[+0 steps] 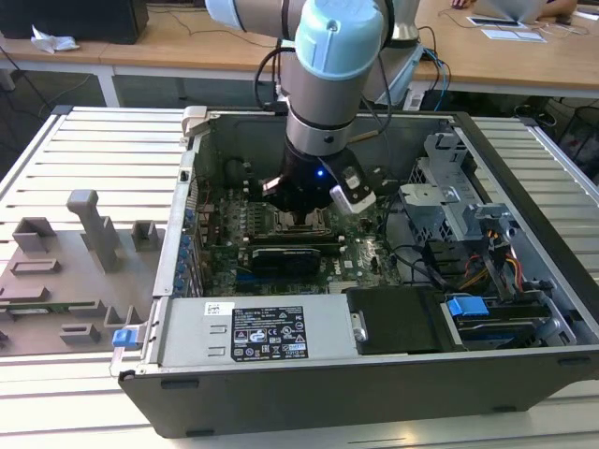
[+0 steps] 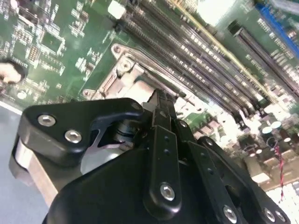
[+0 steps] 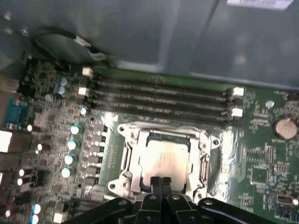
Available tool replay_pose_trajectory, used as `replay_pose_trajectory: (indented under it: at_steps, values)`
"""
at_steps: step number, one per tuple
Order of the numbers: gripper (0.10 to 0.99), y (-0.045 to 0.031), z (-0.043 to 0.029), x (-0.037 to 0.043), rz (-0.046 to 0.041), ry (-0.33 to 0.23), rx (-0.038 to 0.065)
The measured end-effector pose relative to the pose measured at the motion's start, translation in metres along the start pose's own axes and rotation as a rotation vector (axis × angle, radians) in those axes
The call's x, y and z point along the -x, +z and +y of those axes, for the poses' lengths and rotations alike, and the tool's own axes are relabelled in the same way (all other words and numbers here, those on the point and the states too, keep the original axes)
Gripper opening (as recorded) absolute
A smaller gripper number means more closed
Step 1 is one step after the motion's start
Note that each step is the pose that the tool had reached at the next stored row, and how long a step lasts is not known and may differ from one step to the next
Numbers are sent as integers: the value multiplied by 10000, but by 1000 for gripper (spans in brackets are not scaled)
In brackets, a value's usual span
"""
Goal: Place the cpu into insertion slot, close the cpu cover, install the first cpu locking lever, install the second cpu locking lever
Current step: 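Install the second cpu locking lever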
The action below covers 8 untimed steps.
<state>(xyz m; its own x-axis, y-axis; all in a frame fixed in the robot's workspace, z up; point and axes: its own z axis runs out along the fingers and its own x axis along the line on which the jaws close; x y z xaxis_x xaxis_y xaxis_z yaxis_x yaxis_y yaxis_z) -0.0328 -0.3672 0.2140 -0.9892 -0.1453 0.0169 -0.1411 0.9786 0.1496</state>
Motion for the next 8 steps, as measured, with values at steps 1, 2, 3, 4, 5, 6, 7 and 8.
replay_pose_trajectory:
  at_steps: [1, 2, 3, 4, 5, 6, 7, 8]
  values:
    - [106, 3, 20, 6, 26, 7, -184]
    - [106, 6, 45, 12, 56, 15, -389]
    - [106, 11, 69, 18, 80, 22, -560]
    - [106, 14, 94, 24, 109, 31, -750]
    - [106, 21, 144, 36, 158, 43, -1094]
    - [106, 26, 182, 44, 189, 50, -1300]
    - [106, 33, 222, 52, 208, 56, -1436]
    - [106, 41, 279, 61, 228, 64, -1583]
